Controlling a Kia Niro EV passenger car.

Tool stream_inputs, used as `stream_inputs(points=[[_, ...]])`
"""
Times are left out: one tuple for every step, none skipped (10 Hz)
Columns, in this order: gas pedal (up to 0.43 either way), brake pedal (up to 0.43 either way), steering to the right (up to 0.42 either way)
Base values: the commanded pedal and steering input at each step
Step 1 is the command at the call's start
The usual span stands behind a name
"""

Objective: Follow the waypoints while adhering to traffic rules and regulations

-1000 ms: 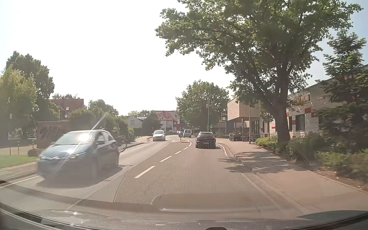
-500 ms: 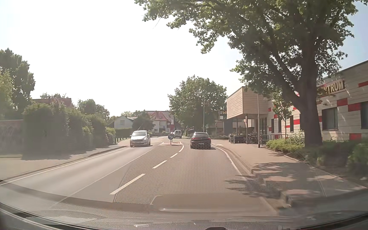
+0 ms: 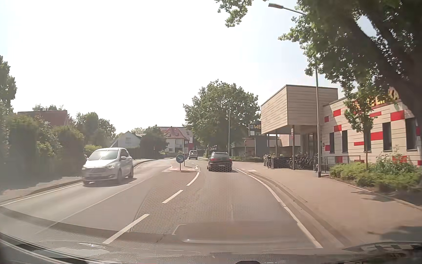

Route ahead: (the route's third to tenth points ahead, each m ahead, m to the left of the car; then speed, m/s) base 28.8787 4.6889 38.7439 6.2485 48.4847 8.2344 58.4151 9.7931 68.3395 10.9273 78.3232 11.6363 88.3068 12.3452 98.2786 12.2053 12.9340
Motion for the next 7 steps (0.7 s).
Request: stream_inputs(points=[[0.150,0.000,0.005],[0.150,0.000,0.003],[0.150,0.000,0.000],[0.130,0.000,-0.005],[0.130,0.000,-0.012],[0.130,0.000,-0.015],[0.130,0.000,-0.019]])
